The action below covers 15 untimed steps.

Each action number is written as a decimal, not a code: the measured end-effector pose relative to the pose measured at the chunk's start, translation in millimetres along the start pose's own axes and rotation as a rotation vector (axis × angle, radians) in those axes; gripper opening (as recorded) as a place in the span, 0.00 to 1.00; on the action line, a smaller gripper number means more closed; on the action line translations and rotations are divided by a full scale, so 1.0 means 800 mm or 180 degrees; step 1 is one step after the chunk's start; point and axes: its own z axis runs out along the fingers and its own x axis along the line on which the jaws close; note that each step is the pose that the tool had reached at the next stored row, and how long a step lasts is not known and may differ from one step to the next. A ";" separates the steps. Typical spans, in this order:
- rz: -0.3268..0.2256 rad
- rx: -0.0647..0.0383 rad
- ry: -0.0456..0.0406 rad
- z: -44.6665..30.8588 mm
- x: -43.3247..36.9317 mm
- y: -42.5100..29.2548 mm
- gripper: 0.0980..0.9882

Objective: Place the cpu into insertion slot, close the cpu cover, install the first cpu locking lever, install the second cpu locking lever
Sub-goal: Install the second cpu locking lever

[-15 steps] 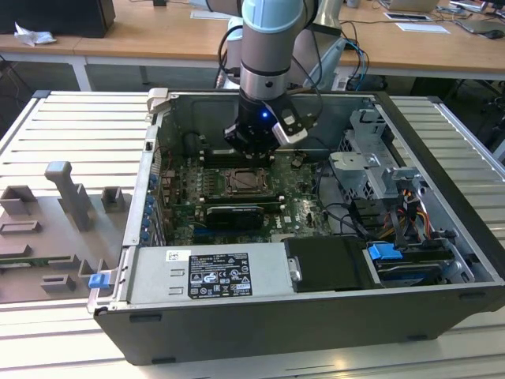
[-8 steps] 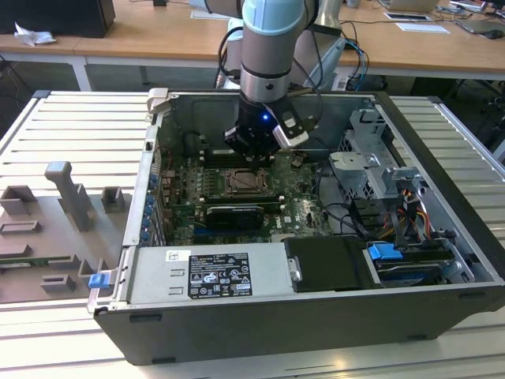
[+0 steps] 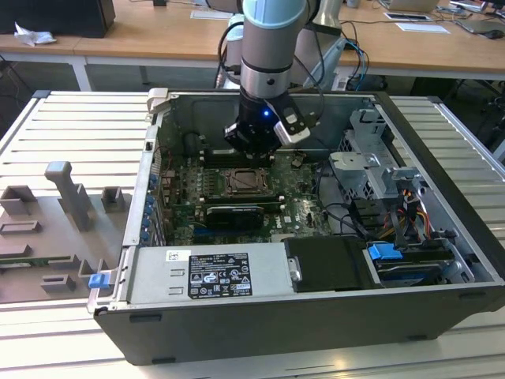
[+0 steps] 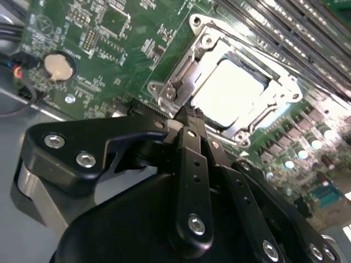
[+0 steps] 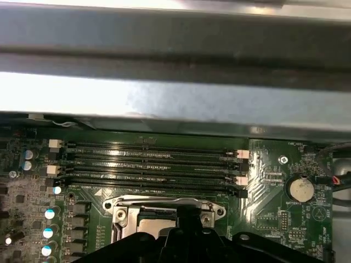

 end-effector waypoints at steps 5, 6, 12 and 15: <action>-0.0001 0.0000 0.0000 -0.0253 0.000 0.0009 0.01; 0.0000 0.0000 0.0000 -0.0254 0.000 -0.0003 0.01; 0.0000 0.0000 0.0000 -0.0266 0.001 -0.0141 0.01; 0.0000 0.0000 0.0000 -0.0271 0.001 -0.0211 0.01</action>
